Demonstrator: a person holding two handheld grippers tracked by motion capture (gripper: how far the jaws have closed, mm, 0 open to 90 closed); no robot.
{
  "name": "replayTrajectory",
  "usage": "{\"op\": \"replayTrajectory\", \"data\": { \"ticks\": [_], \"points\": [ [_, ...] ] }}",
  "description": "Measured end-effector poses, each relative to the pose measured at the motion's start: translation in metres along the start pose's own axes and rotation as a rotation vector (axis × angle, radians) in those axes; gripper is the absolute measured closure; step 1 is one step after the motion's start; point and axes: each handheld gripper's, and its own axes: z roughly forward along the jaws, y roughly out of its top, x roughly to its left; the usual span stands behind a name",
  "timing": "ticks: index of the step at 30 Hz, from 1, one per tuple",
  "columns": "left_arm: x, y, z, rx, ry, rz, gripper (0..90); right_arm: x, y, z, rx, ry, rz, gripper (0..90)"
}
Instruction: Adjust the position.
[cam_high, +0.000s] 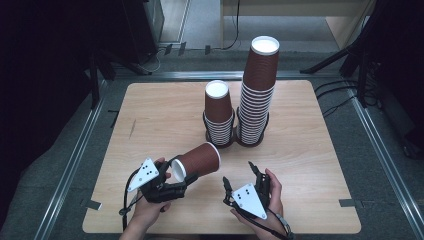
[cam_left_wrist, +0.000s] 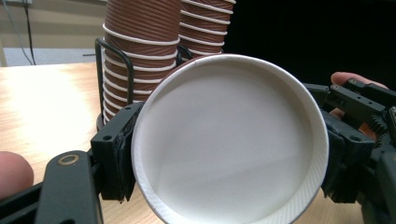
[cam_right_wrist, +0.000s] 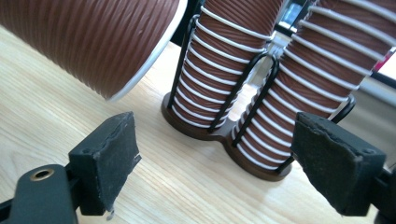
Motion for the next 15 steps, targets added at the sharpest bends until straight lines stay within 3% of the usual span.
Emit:
{"op": "replayTrajectory", "data": {
  "ticks": [5,7,11,15],
  "points": [
    [0.0009,-0.0012,0.0001,-0.005,0.007,0.000,22.0,0.0002,0.0009,0.0020,0.006,0.018,0.066,17.0],
    [0.0010,-0.0016,0.0002,-0.005,0.013,0.003,22.0,0.0018,-0.0004,0.0047,0.046,0.029,0.105,14.7],
    [0.0009,-0.0018,0.0000,-0.009,0.024,0.012,22.0,0.0050,-0.0014,0.0072,0.072,0.028,0.186,13.7],
    [0.0009,-0.0020,0.0000,-0.011,0.025,0.012,22.0,0.0072,-0.0007,0.0081,0.076,0.031,0.237,13.7]
  ]
}}
